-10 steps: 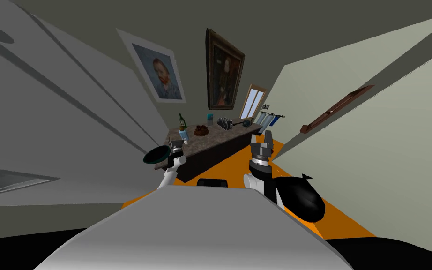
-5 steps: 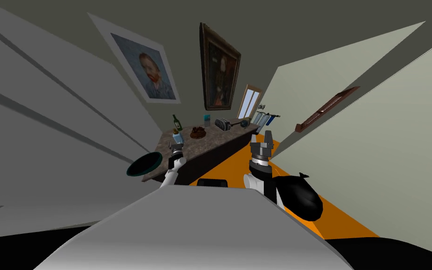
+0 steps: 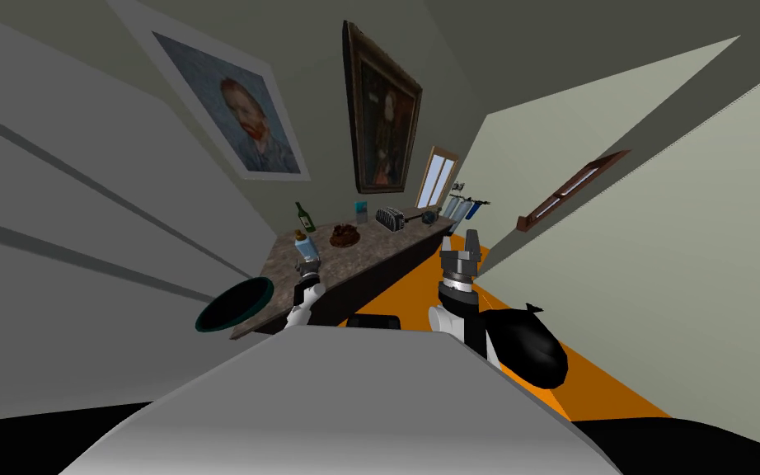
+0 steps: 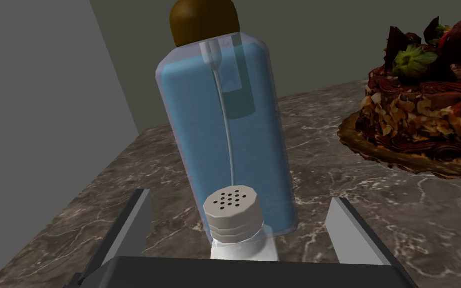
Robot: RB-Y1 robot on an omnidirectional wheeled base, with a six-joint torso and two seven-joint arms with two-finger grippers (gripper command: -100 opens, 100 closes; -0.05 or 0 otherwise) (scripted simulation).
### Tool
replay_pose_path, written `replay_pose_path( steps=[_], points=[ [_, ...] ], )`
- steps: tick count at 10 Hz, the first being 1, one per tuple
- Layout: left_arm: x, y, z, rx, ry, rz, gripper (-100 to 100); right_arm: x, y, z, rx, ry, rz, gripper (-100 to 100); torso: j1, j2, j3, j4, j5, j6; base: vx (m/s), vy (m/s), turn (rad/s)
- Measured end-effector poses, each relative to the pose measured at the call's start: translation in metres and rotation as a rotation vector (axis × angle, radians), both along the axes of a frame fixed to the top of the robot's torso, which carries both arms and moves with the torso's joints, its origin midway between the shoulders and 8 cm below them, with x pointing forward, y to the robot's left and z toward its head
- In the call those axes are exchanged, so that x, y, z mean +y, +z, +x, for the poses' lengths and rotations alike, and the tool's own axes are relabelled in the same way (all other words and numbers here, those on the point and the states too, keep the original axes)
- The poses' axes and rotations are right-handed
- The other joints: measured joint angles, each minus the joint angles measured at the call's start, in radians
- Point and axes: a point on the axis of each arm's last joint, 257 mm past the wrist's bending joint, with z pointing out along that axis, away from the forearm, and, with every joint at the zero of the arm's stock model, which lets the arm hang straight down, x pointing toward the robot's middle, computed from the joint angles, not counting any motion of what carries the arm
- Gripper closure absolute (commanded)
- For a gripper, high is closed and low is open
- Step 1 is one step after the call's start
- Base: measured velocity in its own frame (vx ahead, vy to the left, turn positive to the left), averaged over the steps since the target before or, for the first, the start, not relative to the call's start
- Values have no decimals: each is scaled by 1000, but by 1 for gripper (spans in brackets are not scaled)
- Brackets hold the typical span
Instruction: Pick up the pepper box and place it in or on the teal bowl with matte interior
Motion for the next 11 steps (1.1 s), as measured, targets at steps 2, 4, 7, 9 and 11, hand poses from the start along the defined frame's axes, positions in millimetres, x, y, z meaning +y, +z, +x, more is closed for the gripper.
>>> replay_pose_path(
  steps=[2,4,7,9,11],
  points=[
    [1,-13,-5,21,5,-9,0,0,0,0,0,0,0,0,0,2,1,1,0,0,3,0,-2],
    [3,-9,-1,19,2,-10,-100,0,0,0,0,0,0,0,2,-1,0,0,0,0,50,23,32],
    [3,-8,0,18,1,-12,100,0,0,0,0,0,0,0,-1,2,1,0,0,1,0,0,0],
    [3,-8,0,17,1,-11,100,0,0,0,0,0,0,0,-1,2,1,0,0,1,0,0,0],
    [3,-8,0,17,2,-11,100,0,0,0,0,0,0,0,-1,2,1,0,0,1,0,0,0]
  ],
)
